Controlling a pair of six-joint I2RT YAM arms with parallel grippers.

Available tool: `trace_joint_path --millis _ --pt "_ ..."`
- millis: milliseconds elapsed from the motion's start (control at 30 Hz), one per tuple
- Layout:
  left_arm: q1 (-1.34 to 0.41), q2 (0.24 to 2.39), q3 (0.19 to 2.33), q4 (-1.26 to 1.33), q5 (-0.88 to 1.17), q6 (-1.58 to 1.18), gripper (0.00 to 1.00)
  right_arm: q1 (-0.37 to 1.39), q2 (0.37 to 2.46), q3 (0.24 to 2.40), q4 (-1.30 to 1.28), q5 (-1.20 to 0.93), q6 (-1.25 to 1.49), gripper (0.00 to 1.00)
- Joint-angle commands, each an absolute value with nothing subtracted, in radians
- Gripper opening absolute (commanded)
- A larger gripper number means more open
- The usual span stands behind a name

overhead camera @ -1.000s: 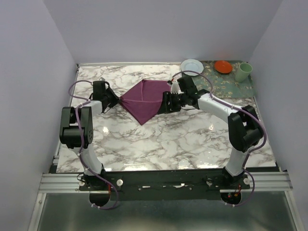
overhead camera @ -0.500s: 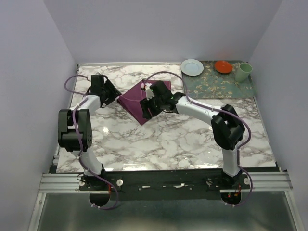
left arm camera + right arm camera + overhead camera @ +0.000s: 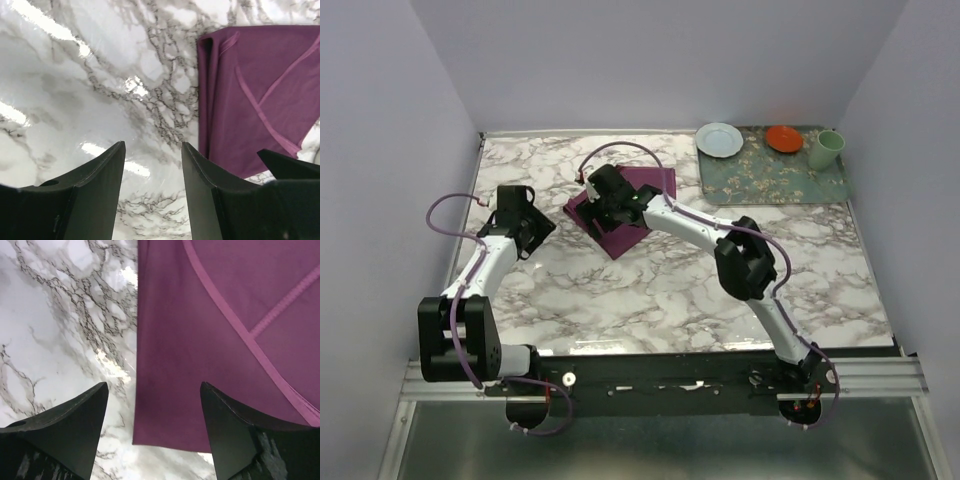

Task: Fold the napkin, place the utensils inside, and roll it up
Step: Roll the napkin with the utensil

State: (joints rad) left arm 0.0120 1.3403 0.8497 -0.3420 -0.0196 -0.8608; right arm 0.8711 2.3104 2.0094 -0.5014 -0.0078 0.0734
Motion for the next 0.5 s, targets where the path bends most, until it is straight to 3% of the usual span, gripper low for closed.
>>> trace_joint_path --millis 0,233,467 --pt "0.014 1.298 0.827 -0.406 -0.089 -0.896 0.57 0.920 2.387 2.118 -0.615 0.095 0.035 0.82" --pt "0.011 1.276 0.819 -0.443 -0.071 -0.953 0.54 0.939 2.427 2.131 -0.652 0.123 0.040 0.70" --pt "0.008 1.272 0.804 -0.426 -0.043 -0.976 0.53 0.948 2.465 2.170 -0.663 0.120 0.031 0.71"
